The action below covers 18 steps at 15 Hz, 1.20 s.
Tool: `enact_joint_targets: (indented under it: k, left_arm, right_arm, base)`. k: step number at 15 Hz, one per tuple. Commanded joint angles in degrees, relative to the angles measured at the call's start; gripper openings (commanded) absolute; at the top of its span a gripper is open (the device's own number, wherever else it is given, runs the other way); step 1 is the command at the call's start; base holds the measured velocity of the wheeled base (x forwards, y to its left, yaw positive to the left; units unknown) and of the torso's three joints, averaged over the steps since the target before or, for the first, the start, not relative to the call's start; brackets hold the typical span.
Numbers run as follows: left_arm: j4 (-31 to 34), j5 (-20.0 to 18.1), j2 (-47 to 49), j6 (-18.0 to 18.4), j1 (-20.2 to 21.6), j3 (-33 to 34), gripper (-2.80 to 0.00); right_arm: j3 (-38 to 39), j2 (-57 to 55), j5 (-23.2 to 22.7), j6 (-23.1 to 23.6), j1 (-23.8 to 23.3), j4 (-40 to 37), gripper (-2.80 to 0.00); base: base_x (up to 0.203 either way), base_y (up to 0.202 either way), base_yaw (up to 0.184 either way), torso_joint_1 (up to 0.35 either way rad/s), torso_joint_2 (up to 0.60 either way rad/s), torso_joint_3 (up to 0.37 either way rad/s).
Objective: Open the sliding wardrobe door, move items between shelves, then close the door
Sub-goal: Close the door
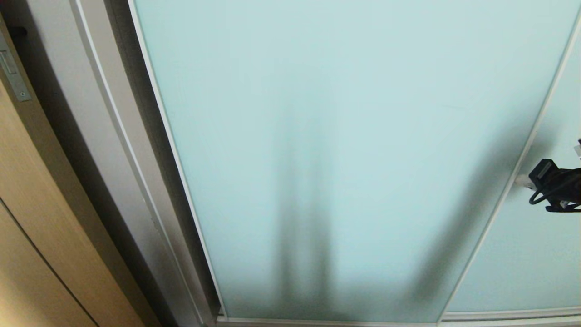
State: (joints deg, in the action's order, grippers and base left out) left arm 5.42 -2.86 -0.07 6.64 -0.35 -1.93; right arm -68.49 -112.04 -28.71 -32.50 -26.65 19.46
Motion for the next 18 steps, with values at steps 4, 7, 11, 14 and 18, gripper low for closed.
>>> enact_joint_targets:
  k: [4, 7, 11, 14, 18]
  left_arm:
    - [0.02, -0.04, 0.07, 0.04, 0.00, -0.01, -2.80]
    - [0.02, -0.04, 0.07, 0.04, 0.00, -0.01, -2.80]
    - [0.02, -0.04, 0.07, 0.04, 0.00, -0.01, -2.80]
    - [0.02, -0.04, 0.07, 0.01, 0.00, -0.01, -2.80]
    - [0.02, -0.04, 0.07, 0.04, 0.00, -0.01, -2.80]
  right_arm:
    - [0.10, -0.10, 0.23, -0.20, -0.25, 0.23, -2.80]
    - [-0.13, -0.57, 0.23, -0.13, -0.25, 0.23, -2.80]
    - [0.11, -0.63, 0.21, -0.28, -0.06, 0.23, -2.80]
    - [0.20, -0.61, 0.23, -0.28, 0.37, 0.23, -2.80]
    - [0.63, -0.71, 0.23, -0.20, 0.37, 0.23, -2.80]
  base:
    - [0.000, 0.000, 0.000, 0.000, 0.00, 0.000]
    - [0.000, 0.000, 0.000, 0.000, 0.00, 0.000]
    - [0.000, 0.000, 0.000, 0.000, 0.00, 0.000]
    - [0.000, 0.000, 0.000, 0.000, 0.00, 0.000]
    - [0.000, 0.000, 0.000, 0.000, 0.00, 0.000]
